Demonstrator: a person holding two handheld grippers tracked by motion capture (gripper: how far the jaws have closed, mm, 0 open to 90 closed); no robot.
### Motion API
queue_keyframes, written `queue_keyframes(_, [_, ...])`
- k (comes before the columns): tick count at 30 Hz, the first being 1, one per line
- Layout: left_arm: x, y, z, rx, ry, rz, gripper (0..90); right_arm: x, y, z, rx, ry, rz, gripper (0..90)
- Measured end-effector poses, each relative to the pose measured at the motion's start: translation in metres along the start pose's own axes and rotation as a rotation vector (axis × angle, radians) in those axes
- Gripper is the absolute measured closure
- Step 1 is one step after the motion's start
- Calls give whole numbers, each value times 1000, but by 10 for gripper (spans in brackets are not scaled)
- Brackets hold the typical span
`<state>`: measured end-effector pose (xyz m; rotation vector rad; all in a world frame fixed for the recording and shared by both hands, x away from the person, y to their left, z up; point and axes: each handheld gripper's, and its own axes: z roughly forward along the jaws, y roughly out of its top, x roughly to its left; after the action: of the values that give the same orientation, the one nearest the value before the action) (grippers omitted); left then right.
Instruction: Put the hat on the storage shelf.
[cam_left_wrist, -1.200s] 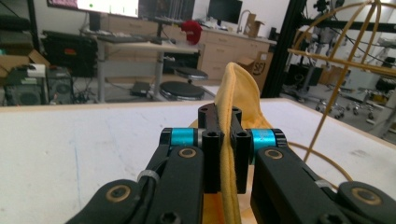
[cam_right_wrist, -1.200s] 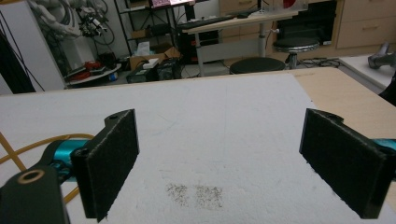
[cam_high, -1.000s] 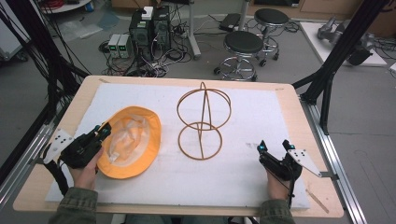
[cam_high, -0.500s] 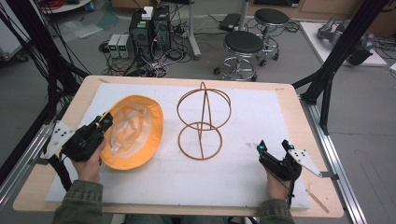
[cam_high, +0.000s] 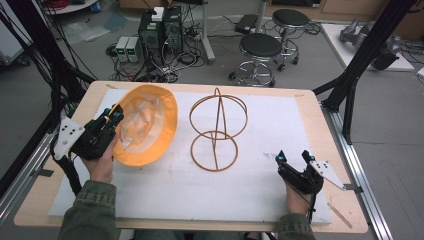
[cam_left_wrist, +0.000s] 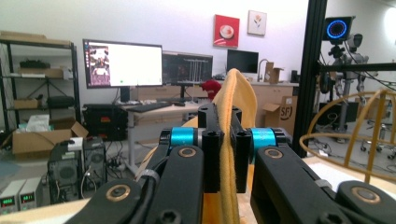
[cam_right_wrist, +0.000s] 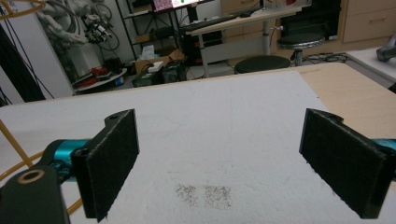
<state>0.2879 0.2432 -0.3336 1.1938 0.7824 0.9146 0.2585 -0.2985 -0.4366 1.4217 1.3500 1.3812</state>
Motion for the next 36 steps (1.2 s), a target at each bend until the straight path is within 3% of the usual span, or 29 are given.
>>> queue_keyframes(8, [3,12,14,-64,-3,-4,869,-1,0,0,-3,-6,5,108])
queue_keyframes(18, [5,20,40,-110,-21,-6,869,-1,0,0,-6,-2,4,108])
queue_keyframes(28, [-13,29,86,-114,-69,29,870,-4,0,0,-8,-7,18,108])
queue_keyframes(36, [-24,49,107,-137,-101,62,870,-6,1,-1,-15,-10,26,108])
